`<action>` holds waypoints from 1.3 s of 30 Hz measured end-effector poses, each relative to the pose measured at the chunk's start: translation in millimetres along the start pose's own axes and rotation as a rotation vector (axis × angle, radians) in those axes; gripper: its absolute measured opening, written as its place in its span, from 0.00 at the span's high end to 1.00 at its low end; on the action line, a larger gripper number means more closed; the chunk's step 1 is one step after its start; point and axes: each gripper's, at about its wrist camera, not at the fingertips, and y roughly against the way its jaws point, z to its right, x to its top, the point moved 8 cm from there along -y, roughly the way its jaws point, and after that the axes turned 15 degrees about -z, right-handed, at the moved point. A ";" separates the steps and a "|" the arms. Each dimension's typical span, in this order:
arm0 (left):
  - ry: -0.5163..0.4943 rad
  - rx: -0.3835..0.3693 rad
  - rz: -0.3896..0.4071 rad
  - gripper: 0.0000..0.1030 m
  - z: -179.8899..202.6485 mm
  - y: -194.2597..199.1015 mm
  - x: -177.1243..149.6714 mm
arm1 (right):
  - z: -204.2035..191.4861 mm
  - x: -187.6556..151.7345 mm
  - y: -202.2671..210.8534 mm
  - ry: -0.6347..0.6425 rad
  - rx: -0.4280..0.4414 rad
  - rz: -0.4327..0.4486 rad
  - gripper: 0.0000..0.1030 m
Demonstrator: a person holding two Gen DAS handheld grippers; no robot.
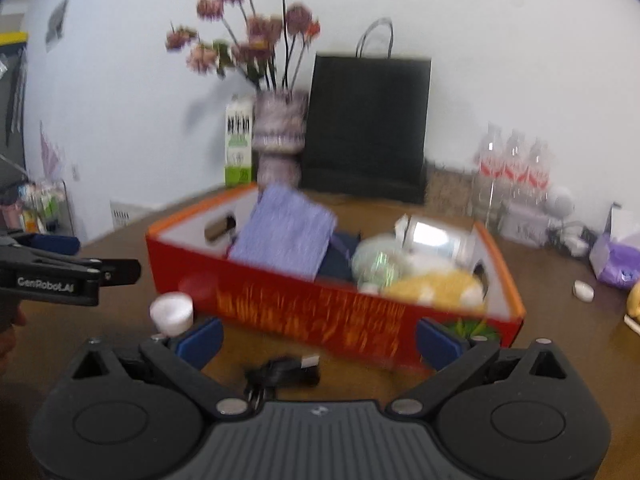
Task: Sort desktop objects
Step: 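Grasp the last white cap with the left gripper while the right gripper grasps the black cable, then carry the white cap and black cable into the box and open both grippers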
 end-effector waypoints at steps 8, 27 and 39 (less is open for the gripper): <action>0.011 -0.023 -0.065 0.00 0.5 -6.6 -14.9 | -13.7 -2.8 -36.2 -0.019 0.009 -0.125 0.17; -0.015 -0.044 -0.186 0.21 41.5 -53.2 -3.9 | -6.4 -12.5 -39.9 -0.057 0.061 -0.143 0.52; -0.034 -0.071 -0.101 0.60 54.0 -22.2 -4.5 | -0.4 -11.1 -19.3 -0.064 0.077 -0.084 0.53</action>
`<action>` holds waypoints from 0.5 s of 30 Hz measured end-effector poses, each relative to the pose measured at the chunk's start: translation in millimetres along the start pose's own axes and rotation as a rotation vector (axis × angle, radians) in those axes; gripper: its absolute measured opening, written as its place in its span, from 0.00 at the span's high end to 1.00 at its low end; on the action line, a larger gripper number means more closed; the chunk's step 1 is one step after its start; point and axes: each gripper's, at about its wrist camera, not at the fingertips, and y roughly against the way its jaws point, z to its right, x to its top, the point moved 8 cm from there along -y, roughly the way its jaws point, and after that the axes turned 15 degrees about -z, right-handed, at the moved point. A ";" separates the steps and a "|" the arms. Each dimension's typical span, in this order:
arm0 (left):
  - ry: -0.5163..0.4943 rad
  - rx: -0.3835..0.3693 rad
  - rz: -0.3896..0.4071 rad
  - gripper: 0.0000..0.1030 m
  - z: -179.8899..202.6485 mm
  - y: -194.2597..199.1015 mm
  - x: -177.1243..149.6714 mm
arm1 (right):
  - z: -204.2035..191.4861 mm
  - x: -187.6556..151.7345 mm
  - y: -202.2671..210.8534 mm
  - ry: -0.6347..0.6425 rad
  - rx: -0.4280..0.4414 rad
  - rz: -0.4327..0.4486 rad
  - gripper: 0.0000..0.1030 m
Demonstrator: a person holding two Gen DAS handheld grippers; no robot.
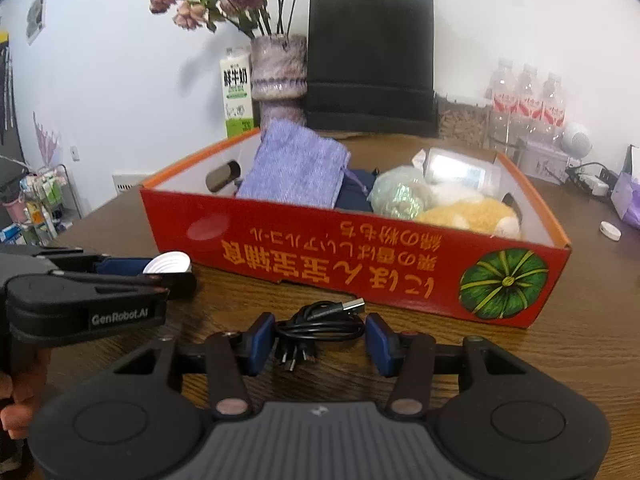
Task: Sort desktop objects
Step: 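Carry the white cap and black cable into the box and open both grippers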
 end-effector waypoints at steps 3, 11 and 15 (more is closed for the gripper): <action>-0.009 -0.012 0.058 0.60 3.2 21.6 6.9 | 2.3 6.4 16.8 0.001 0.018 0.044 0.53; -0.013 -0.036 0.210 0.60 12.4 64.3 58.7 | 11.3 45.9 59.3 0.012 0.029 0.185 0.53; 0.010 -0.036 0.246 0.60 19.5 60.3 86.6 | 20.8 71.2 61.1 -0.001 0.009 0.229 0.53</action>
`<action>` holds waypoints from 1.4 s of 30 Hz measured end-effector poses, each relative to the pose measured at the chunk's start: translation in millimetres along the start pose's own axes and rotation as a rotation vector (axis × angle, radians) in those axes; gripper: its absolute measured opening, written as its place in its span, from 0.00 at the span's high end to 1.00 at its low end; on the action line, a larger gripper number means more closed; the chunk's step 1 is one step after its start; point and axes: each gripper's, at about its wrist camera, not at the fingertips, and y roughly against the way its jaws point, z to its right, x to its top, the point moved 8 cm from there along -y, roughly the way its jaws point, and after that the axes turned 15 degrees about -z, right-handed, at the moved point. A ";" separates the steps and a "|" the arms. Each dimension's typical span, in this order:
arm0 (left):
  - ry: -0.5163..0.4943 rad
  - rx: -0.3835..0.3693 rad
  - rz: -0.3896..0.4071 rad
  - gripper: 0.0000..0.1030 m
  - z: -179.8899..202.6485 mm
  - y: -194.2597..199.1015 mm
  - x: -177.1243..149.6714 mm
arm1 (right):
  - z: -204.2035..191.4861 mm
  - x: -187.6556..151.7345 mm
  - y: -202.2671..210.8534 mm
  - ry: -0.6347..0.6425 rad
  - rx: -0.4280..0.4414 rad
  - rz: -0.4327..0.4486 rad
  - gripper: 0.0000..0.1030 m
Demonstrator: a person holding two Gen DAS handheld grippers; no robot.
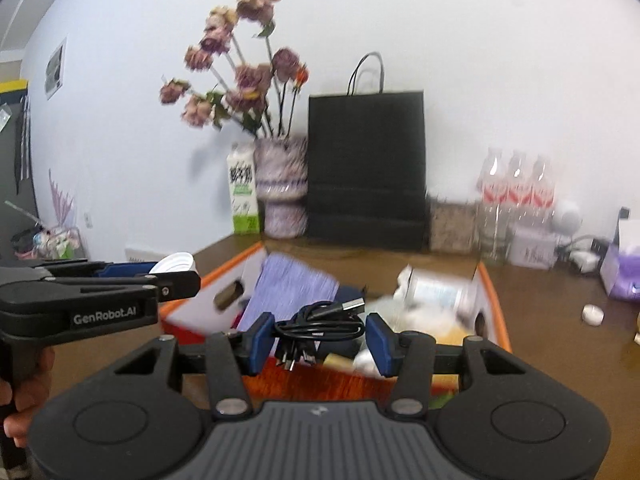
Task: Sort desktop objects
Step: 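Carry the white cap and black cable into the box and open both grippers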
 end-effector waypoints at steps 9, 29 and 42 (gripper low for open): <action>0.045 0.016 -0.032 0.60 -2.3 -53.9 20.9 | 28.4 29.5 -53.3 -0.033 -0.027 -0.026 0.53; -0.043 0.125 -0.063 0.21 -4.1 -92.5 -13.7 | 36.9 -8.2 -106.6 -0.014 -0.081 -0.115 0.36; -0.003 0.146 0.006 0.00 -10.9 -76.5 -11.3 | 45.5 -5.2 -88.0 -0.035 -0.116 -0.053 0.00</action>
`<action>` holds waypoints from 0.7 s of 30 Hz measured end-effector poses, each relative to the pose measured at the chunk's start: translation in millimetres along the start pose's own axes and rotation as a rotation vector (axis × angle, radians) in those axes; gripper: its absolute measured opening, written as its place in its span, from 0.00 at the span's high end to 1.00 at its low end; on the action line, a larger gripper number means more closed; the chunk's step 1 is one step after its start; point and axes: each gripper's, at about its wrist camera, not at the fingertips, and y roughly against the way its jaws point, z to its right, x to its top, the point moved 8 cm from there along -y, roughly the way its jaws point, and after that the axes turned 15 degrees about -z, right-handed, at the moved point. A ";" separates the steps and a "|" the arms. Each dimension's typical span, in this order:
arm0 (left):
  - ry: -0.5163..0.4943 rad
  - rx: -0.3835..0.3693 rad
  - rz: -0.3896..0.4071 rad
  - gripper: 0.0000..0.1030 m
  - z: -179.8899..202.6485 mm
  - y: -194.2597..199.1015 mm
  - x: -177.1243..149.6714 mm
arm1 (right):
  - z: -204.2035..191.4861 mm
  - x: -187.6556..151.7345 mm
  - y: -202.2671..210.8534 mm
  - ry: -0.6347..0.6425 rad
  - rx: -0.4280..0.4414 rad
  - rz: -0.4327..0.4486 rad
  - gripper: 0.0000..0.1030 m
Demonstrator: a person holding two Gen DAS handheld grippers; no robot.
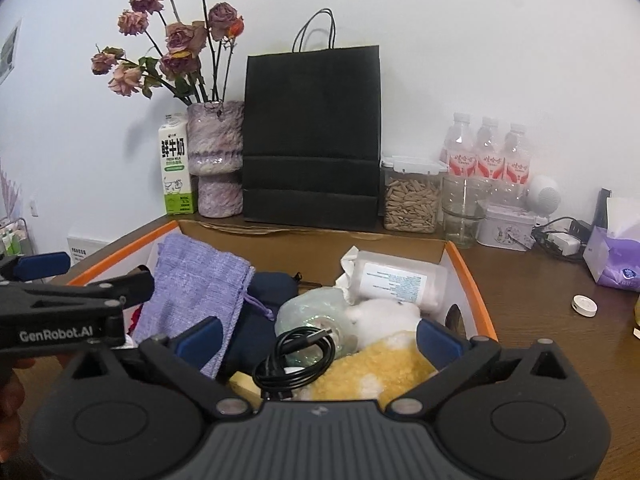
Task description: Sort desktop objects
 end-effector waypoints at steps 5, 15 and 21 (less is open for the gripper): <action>-0.004 0.017 0.010 0.00 0.9 6.0 1.9 | -3.2 2.8 7.6 0.008 -0.003 0.011 0.00; -0.043 -0.007 -0.016 0.00 4.8 45.1 -2.8 | -5.5 -5.4 49.2 0.006 -0.004 0.012 0.00; -0.047 -0.026 -0.023 0.00 5.5 87.4 -16.8 | -12.6 -22.1 92.4 0.026 0.007 0.036 0.00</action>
